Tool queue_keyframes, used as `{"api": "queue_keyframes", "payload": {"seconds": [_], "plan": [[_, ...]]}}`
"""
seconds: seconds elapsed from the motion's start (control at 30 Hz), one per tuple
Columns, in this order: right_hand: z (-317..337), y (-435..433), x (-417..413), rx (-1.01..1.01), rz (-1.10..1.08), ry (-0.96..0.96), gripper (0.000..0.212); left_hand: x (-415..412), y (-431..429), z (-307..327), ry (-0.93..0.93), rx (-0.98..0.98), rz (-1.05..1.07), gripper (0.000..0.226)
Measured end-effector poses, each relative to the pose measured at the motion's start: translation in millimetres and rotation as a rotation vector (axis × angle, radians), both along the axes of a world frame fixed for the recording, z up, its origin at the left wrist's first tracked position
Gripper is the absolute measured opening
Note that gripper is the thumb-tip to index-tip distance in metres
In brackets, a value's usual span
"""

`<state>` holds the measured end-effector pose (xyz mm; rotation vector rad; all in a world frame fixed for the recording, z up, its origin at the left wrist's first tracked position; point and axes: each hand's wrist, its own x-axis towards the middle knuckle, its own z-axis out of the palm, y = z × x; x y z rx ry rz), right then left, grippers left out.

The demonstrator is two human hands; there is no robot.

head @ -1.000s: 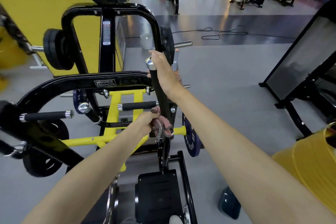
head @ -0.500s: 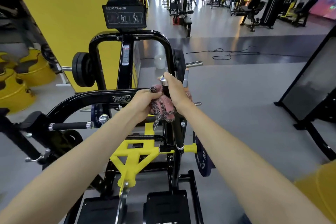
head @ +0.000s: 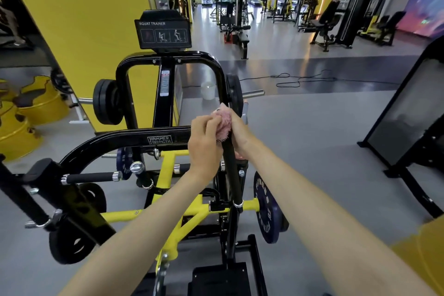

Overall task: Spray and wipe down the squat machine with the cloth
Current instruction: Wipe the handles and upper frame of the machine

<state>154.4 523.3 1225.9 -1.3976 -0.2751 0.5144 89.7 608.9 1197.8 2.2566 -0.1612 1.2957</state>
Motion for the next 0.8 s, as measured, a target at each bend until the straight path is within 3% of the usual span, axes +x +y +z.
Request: {"api": "queue_keyframes", "payload": {"seconds": [0.13,0.23,0.37,0.53,0.67,0.8], "plan": [[5,-10,1,-0.110,0.074,0.036,0.056,-1,2,-24,0.010,0.180,-0.029,0.011],[9,-13,4,-0.215,0.074,0.006,0.054,-3,2,-42,0.013,0.334,-0.066,0.018],[16,-16,10,-0.204,0.031,-0.136,0.027,-5,15,-46,0.033,0.470,-0.114,0.022],[17,-19,14,-0.185,0.132,-0.110,0.037,-1,21,-10,-0.176,0.279,-0.054,0.020],[24,-27,15,-0.155,0.213,-0.072,0.034,10,7,-15,-0.231,0.385,-0.034,0.026],[18,-25,13,-0.201,0.166,-0.096,0.046,17,0,-39,-0.214,0.343,-0.038,0.013]]}}
